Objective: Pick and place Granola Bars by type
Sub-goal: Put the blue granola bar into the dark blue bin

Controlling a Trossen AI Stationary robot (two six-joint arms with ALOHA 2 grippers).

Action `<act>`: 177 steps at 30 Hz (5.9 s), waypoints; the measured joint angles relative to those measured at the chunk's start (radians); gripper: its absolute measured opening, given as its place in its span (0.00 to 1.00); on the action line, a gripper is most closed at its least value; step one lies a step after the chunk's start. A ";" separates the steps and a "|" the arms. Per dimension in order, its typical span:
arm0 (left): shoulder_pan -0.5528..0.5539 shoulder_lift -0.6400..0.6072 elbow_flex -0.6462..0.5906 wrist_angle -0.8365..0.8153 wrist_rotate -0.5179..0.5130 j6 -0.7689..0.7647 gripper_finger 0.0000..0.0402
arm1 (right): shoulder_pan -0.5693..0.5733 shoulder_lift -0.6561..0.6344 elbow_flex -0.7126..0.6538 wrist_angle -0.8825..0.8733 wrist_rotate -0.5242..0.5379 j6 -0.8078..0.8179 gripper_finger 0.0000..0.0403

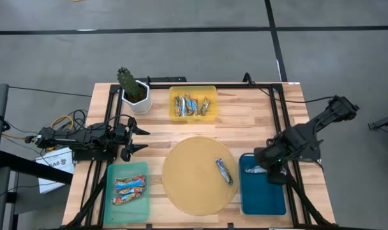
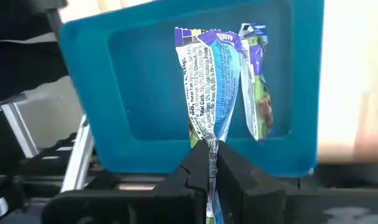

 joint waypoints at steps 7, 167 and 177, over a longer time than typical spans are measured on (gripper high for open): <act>0.000 0.000 0.000 0.000 0.000 0.000 0.65 | 0.038 0.003 -0.206 0.233 0.005 0.029 0.02; 0.000 0.000 0.000 0.000 0.000 0.000 0.65 | -0.206 0.791 0.296 0.292 0.195 0.348 0.58; 0.000 0.000 0.000 0.000 0.000 0.000 0.65 | -0.208 0.791 0.245 0.320 0.192 0.342 0.57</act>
